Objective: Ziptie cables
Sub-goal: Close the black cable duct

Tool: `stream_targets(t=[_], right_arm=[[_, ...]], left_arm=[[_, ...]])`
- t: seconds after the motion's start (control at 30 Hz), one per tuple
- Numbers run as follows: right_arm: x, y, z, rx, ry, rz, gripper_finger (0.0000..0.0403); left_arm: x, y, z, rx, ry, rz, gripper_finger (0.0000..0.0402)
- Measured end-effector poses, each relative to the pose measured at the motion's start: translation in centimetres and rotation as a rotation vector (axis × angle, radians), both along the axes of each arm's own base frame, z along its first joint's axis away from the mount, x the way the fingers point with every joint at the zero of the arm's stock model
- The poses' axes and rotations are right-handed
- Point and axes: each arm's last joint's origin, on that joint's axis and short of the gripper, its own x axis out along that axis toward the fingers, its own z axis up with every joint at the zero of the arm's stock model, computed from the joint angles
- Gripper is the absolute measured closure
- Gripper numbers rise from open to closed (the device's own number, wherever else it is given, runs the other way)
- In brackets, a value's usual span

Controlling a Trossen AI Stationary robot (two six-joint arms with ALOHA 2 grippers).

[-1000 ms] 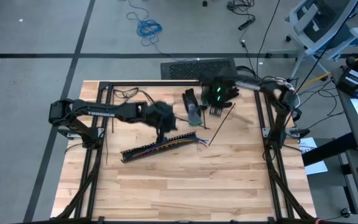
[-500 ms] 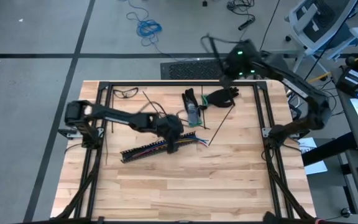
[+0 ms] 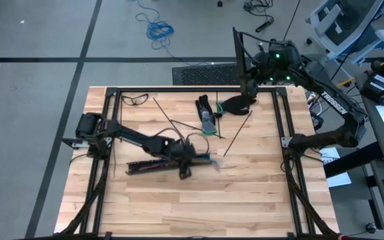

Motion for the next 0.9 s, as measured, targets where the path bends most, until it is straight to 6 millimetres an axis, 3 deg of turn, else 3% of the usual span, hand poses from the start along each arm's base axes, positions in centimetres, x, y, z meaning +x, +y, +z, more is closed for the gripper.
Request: stream_targets(t=[0.2, 0.3, 0.57, 0.9], right_arm=[[0.0, -0.1, 0.1, -0.028, -0.003, 0.010, 0.0391], [0.1, -0.1, 0.1, -0.038, 0.001, 0.017, 0.0391], [-0.1, 0.3, -0.4, 0.040, 0.025, 0.082, 0.0391], [0.1, 0.9, -0.7, 0.074, 0.042, 0.164, 0.0391]], left_arm=[[-1.5, -3.5, -0.3, -0.011, 0.105, -0.134, 0.0401], [-1.7, -4.0, -0.1, 0.000, 0.100, -0.138, 0.0401], [0.3, -1.4, 2.1, 0.054, -0.037, -0.065, 0.0401], [1.0, 0.5, 3.1, 0.064, -0.115, -0.101, 0.0401]])
